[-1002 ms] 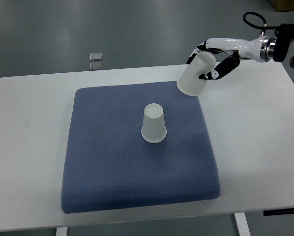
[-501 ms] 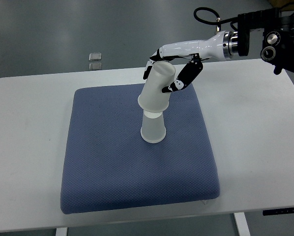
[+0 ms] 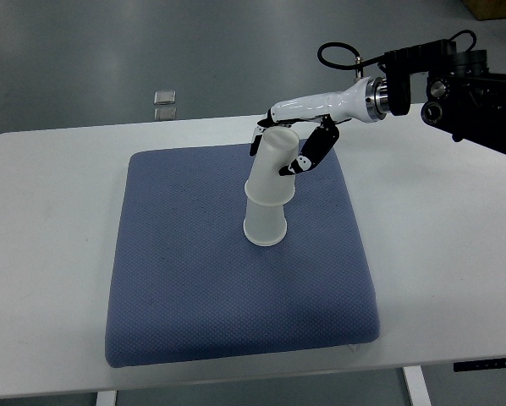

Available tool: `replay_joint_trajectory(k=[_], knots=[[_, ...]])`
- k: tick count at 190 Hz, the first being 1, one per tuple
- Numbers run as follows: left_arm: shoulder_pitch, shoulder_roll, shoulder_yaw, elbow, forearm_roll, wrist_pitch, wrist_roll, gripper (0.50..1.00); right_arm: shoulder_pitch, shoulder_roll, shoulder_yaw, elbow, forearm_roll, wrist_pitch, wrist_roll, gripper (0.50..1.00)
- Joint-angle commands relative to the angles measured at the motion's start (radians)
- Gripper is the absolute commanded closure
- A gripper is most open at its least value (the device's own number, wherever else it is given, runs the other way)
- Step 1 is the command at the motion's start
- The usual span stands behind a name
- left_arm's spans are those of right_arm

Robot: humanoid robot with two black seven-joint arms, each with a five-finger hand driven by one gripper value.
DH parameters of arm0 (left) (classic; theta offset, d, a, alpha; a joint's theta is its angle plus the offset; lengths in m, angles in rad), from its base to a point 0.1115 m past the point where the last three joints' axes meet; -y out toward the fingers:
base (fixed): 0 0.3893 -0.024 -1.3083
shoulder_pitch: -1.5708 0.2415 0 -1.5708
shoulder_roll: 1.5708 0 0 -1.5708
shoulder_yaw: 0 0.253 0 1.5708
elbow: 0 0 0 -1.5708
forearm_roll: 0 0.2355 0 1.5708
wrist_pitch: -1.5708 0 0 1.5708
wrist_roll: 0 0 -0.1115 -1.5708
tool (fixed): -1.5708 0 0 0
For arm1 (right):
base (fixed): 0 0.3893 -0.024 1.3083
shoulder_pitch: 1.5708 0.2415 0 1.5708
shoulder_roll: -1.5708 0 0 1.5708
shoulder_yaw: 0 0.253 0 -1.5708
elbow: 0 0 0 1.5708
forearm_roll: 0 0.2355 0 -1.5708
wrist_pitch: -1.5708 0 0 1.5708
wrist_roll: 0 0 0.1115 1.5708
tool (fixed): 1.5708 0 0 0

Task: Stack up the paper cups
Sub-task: 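Open the right hand and withdraw it away from the cups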

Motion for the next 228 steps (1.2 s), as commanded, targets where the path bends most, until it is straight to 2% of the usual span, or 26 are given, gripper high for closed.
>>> replay_joint_trajectory(k=[1,49,64,84,91,99,144,167,209,228], knots=[[0.000,0.000,0.000,0.001,-0.001,0.000,0.000,0.500,-0.003,0.009,-0.002,-0.002,-0.007,0.000,0.000,0.863],[0.000,0.000,0.000,-0.001,-0.001,0.000,0.000,0.500,-0.027,0.035,-0.002,-0.030,-0.030,-0.014,-0.002,0.852],[0.000,0.000,0.000,0.001,0.001,0.000,0.000,0.500,-0.044,0.036,-0.002,-0.033,-0.035,-0.034,-0.002,0.773],[0.000,0.000,0.000,0.001,0.001,0.000,0.000,0.500,-0.053,0.038,-0.002,-0.033,-0.033,-0.040,-0.003,0.693],[0.000,0.000,0.000,-0.001,-0.001,0.000,0.000,0.500,-0.055,0.041,-0.002,-0.033,-0.032,-0.040,-0.003,0.632],[0.000,0.000,0.000,-0.001,0.001,0.000,0.000,0.500,-0.055,0.046,-0.002,-0.033,-0.032,-0.034,-0.003,0.595],[0.000,0.000,0.000,-0.001,0.001,0.000,0.000,0.500,-0.050,0.038,0.013,-0.058,-0.012,-0.043,-0.002,0.587],[0.000,0.000,0.000,-0.001,-0.001,0.000,0.000,0.500,-0.064,0.041,0.064,-0.131,0.062,-0.058,-0.002,0.587],[0.000,0.000,0.000,-0.001,-0.001,0.000,0.000,0.500,-0.211,0.053,0.185,-0.300,0.375,-0.066,-0.005,0.587],[0.000,0.000,0.000,-0.001,-0.001,0.000,0.000,0.500,-0.277,0.105,0.190,-0.364,0.521,-0.067,-0.005,0.587]])
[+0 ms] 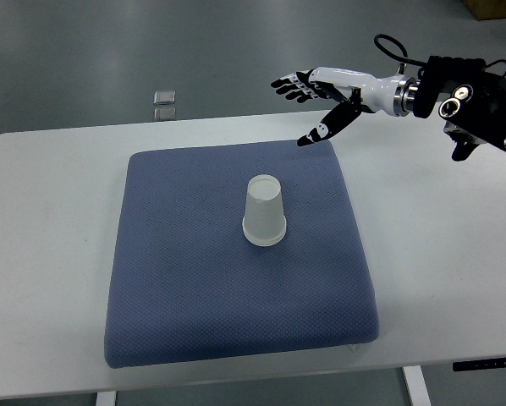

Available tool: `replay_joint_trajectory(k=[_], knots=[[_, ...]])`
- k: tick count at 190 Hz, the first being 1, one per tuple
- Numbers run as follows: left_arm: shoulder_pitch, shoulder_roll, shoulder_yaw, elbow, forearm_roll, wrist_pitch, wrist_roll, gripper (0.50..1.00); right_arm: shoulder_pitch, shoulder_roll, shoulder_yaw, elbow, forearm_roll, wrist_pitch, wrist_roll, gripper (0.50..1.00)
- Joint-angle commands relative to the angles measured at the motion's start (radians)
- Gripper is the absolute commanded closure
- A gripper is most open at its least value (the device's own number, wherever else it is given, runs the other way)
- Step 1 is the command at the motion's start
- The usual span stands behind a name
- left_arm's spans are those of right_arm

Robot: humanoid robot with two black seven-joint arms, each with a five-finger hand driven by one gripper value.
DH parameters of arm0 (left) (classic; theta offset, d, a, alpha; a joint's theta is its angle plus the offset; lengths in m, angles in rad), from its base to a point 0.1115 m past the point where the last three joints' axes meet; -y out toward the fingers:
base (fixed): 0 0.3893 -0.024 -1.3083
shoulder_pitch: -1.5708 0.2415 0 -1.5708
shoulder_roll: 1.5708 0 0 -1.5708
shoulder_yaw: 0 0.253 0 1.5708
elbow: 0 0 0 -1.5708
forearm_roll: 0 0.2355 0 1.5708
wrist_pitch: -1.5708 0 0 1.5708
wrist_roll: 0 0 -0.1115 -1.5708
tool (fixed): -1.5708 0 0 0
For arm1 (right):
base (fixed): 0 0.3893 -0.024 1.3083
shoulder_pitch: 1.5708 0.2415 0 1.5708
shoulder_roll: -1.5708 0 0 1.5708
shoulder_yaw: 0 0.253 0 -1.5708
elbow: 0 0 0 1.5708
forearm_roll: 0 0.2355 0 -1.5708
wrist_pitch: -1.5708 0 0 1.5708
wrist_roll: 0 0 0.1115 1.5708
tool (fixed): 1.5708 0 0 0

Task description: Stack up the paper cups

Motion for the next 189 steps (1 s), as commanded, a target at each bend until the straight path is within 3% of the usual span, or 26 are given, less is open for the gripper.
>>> replay_joint_trajectory(k=[1,27,94,119,189], knots=[[0.000,0.000,0.000,0.000,0.000,0.000,0.000,0.500,-0.069,0.050,0.011,-0.072,0.158,0.000,-0.001,0.589],[0.000,0.000,0.000,0.000,0.001,0.000,0.000,0.500,-0.140,0.123,0.014,-0.178,0.397,-0.008,-0.013,0.587],[0.000,0.000,0.000,0.000,0.001,0.000,0.000,0.500,-0.219,0.212,0.146,-0.261,0.977,-0.086,-0.191,0.589],[0.000,0.000,0.000,0.000,0.000,0.000,0.000,0.500,-0.225,0.220,0.152,-0.261,1.103,-0.103,-0.191,0.587],[0.000,0.000,0.000,0.001,0.000,0.000,0.000,0.500,-0.239,0.229,0.155,-0.253,1.100,-0.059,-0.183,0.585]])
